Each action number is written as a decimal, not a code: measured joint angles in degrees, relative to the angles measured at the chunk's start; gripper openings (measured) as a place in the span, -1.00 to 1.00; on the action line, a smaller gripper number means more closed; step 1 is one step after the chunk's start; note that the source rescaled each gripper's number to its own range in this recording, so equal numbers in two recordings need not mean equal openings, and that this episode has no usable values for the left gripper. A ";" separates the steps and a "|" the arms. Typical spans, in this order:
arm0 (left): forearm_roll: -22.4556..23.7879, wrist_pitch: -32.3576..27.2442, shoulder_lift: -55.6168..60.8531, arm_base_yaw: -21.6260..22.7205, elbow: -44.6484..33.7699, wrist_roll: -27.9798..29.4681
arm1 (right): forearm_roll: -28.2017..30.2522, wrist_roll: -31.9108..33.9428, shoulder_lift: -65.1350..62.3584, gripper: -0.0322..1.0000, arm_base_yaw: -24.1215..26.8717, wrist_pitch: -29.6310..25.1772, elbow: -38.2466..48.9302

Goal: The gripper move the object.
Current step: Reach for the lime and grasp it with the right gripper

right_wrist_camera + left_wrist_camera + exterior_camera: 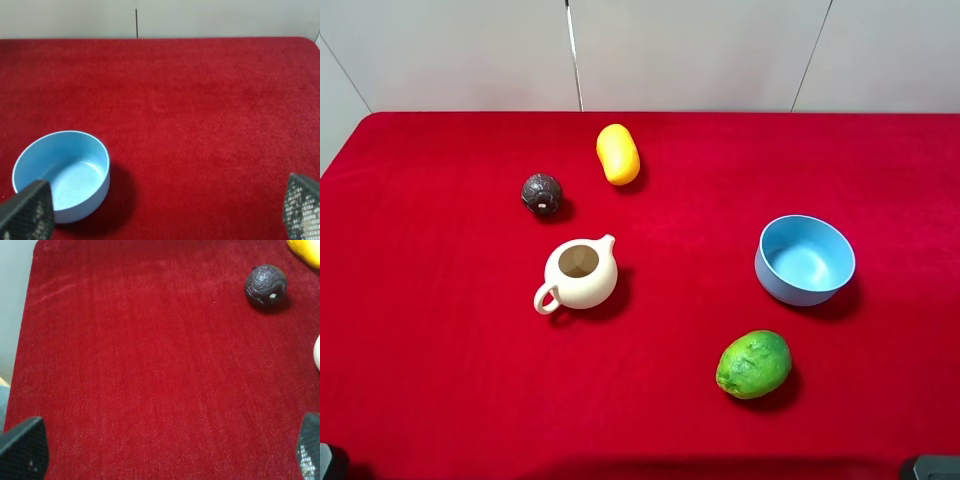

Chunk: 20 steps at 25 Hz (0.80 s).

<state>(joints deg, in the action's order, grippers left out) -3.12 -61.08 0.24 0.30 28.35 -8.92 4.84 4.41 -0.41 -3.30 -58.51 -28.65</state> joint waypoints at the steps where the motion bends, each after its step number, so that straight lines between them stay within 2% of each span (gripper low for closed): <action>1: 0.00 0.00 0.00 0.00 0.00 0.00 | 0.00 0.00 0.00 1.00 0.00 0.00 0.00; 14: 0.00 0.00 0.00 0.00 0.00 0.00 | -0.25 0.00 0.62 1.00 0.00 0.11 0.00; 20: 0.00 0.00 0.00 0.00 0.00 0.00 | -2.04 0.00 10.20 1.00 0.00 0.11 -3.15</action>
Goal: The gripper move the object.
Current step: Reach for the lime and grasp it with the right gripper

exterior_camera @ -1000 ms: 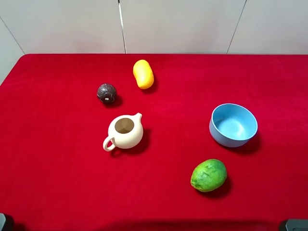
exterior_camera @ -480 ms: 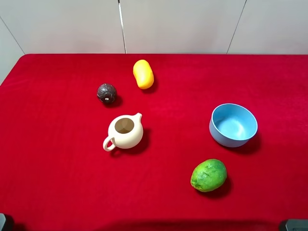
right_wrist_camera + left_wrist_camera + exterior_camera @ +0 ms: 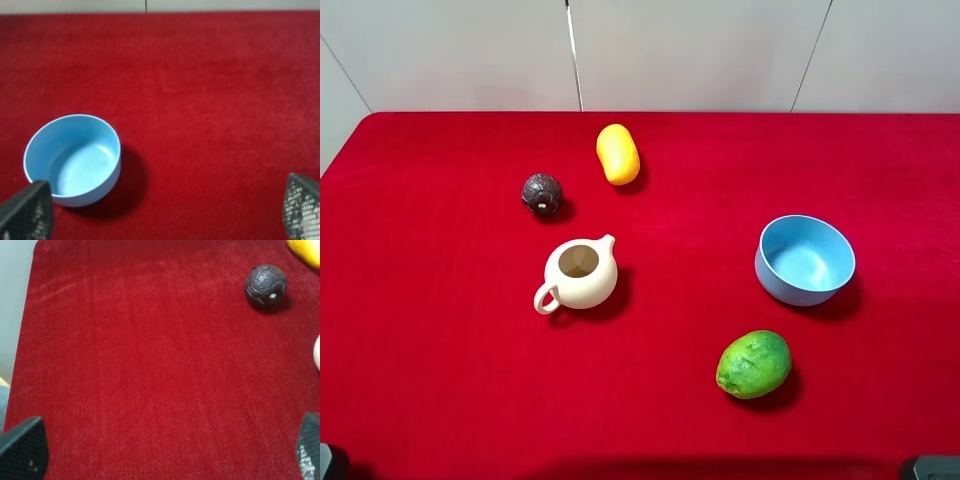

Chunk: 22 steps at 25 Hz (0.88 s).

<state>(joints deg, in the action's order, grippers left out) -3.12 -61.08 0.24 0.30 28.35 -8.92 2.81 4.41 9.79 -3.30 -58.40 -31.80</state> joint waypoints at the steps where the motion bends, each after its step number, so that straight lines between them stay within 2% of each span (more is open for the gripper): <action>1: 0.00 0.00 0.00 0.00 0.00 0.00 | -0.21 0.00 2.04 1.00 0.00 0.00 -0.82; 10: 0.00 0.00 0.00 0.00 0.00 0.00 | -6.67 0.00 17.81 1.00 0.00 -0.60 -8.33; 16: 0.00 0.00 0.00 0.00 0.00 0.00 | -11.56 0.00 25.65 1.00 0.00 -4.93 -12.62; 22: 0.00 0.00 0.00 0.00 0.00 0.00 | -15.90 0.53 31.16 1.00 0.00 -8.52 -13.40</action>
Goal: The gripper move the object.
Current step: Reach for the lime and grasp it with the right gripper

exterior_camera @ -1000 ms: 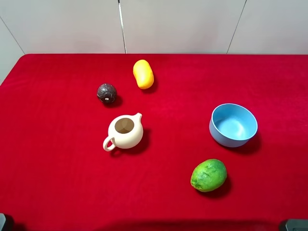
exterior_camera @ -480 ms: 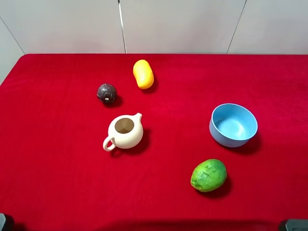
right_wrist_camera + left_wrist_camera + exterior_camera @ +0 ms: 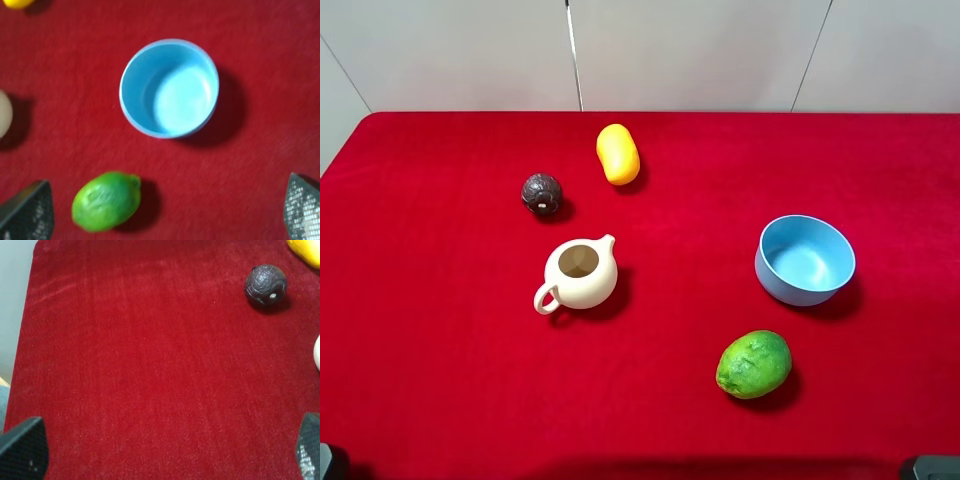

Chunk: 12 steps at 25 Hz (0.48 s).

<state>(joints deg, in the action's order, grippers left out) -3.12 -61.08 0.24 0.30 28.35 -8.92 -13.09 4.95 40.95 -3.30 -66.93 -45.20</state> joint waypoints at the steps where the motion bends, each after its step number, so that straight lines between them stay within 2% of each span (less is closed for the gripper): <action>1: 0.00 0.00 0.00 0.00 0.00 0.00 | -0.59 0.19 0.56 1.00 0.00 -0.39 0.00; 12: 0.00 0.00 0.00 0.00 0.00 0.00 | -5.13 3.00 2.08 1.00 0.00 -2.44 0.00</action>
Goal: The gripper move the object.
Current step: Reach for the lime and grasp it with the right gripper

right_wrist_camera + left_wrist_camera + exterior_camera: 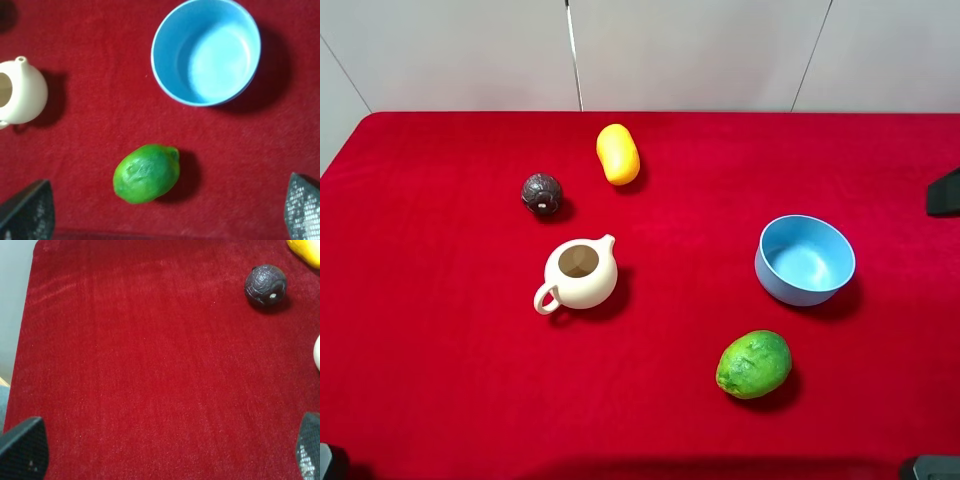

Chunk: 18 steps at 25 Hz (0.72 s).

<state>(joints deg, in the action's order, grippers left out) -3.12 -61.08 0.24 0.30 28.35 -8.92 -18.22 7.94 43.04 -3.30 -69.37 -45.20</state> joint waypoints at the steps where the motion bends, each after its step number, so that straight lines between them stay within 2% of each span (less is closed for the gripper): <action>1: 0.00 0.00 0.00 0.00 0.00 0.00 | -0.26 0.19 0.19 1.00 0.00 -0.23 0.00; 3: 0.00 0.00 0.00 0.00 0.00 0.00 | -0.81 0.93 0.71 1.00 -0.94 -0.39 0.00; 9: 0.00 0.00 0.00 0.00 0.00 0.00 | 2.81 11.96 6.79 1.00 -15.36 0.48 0.00; 13: 0.00 0.00 0.00 0.00 0.00 0.00 | 8.48 24.56 10.60 1.00 -27.50 3.55 0.00; 18: 0.00 0.00 0.00 0.00 0.00 0.00 | 16.78 44.07 14.87 1.00 -42.38 6.16 0.00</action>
<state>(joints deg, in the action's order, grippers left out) -3.12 -61.08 0.24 0.30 28.35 -8.92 -1.44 52.01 57.91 -45.68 -63.20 -45.20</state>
